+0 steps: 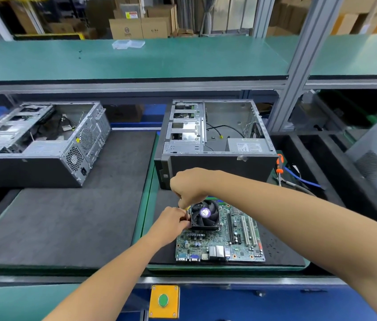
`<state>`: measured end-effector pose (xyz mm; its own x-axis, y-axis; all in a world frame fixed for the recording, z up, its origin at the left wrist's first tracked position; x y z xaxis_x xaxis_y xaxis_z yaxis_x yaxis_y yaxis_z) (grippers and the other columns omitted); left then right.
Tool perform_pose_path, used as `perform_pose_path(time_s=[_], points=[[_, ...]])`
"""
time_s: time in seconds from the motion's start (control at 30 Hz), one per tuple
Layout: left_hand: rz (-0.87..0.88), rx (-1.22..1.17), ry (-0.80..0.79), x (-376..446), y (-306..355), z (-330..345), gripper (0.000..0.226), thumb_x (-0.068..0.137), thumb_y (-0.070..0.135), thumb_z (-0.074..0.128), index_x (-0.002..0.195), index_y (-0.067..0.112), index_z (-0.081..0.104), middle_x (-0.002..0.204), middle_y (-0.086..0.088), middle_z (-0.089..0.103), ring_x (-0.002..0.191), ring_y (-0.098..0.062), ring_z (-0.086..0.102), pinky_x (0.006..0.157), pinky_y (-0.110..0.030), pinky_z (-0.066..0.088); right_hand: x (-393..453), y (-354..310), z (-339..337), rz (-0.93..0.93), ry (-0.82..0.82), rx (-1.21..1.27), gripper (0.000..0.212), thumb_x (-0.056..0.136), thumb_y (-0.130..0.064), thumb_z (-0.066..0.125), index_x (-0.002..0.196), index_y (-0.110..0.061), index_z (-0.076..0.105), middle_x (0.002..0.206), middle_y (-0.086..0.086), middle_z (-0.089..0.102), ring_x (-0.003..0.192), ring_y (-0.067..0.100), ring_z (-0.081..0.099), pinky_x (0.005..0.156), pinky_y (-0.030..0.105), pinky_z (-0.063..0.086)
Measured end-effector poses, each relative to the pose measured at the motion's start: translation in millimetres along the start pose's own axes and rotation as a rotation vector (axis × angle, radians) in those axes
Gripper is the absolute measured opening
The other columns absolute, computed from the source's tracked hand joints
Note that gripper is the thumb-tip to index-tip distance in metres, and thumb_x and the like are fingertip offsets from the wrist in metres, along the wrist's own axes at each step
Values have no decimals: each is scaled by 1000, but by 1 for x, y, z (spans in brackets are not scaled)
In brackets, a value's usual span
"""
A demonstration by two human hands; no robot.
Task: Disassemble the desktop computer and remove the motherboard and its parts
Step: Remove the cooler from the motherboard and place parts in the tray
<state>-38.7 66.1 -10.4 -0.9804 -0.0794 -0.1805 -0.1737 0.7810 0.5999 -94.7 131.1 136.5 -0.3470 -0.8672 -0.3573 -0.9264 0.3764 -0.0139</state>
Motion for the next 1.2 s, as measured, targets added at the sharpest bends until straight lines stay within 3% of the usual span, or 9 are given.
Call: perform_pose_path(time_s=[0.17,0.5,0.63,0.73,0.8,0.9,0.97,1.07,1.2], points=[[-11,65,-20,-1,3,-1,18,91,18,58,89,3,68,79,-12,65,67,-25,59,63,-36,48,-2,1,1,6,2,0,44,80,-26,67,53,-12,35,52,2,35,48,19,29,47,27,26],[-14,69,-12,-3,4,-1,24,90,13,54,73,-2,60,60,-5,49,50,-12,36,47,-21,27,-2,0,9,80,-48,56,38,86,-26,61,57,-11,42,53,1,42,47,17,36,45,26,31],[-19,44,-29,-2,4,-2,21,88,12,54,73,-2,58,70,-19,58,56,-18,39,54,-27,30,2,1,11,150,-141,216,35,88,-13,50,54,-7,49,46,5,50,46,22,48,47,23,38],[-51,66,-65,0,3,-1,19,88,13,53,76,-1,56,78,-20,59,58,-17,40,55,-28,34,5,-5,11,120,-193,179,24,83,-6,52,60,-2,57,54,12,57,49,25,51,43,22,37],[-44,76,-89,0,6,-3,9,89,14,52,88,5,55,86,-17,59,65,-18,45,61,-34,44,5,-9,10,81,-209,86,20,83,-6,54,64,-2,57,56,9,61,49,22,56,41,22,39],[5,39,-117,1,12,-5,26,88,11,50,113,19,53,100,-11,60,83,-20,52,72,-36,45,2,-19,10,-5,-224,-73,19,82,-3,56,64,-7,49,56,6,57,51,18,53,43,24,40],[7,68,-141,0,11,-4,19,91,13,49,105,26,51,99,-11,61,86,-25,55,73,-35,43,0,-25,11,-57,-218,-195,20,84,-5,58,67,-8,48,63,3,52,55,16,47,46,27,37],[-10,138,-168,-2,10,-3,4,93,17,48,92,19,51,84,-12,58,71,-19,48,64,-30,37,-2,-27,11,-130,-233,-335,4,89,-11,57,93,-11,58,72,-2,49,62,11,45,48,25,34],[-14,166,-161,1,13,-5,24,92,16,48,71,24,38,64,0,40,54,-9,32,49,-23,21,-6,-24,10,-199,-204,-381,18,90,-15,58,108,-14,61,88,0,58,77,18,55,51,26,37]])
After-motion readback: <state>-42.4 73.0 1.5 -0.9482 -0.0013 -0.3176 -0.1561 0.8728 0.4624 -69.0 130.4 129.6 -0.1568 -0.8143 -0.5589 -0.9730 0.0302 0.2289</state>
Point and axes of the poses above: each hand's wrist, its own x-axis towards the middle knuckle, its own z-axis out of the palm, y = z × x, the point moved 4 cm from there along x, towards the middle knuckle
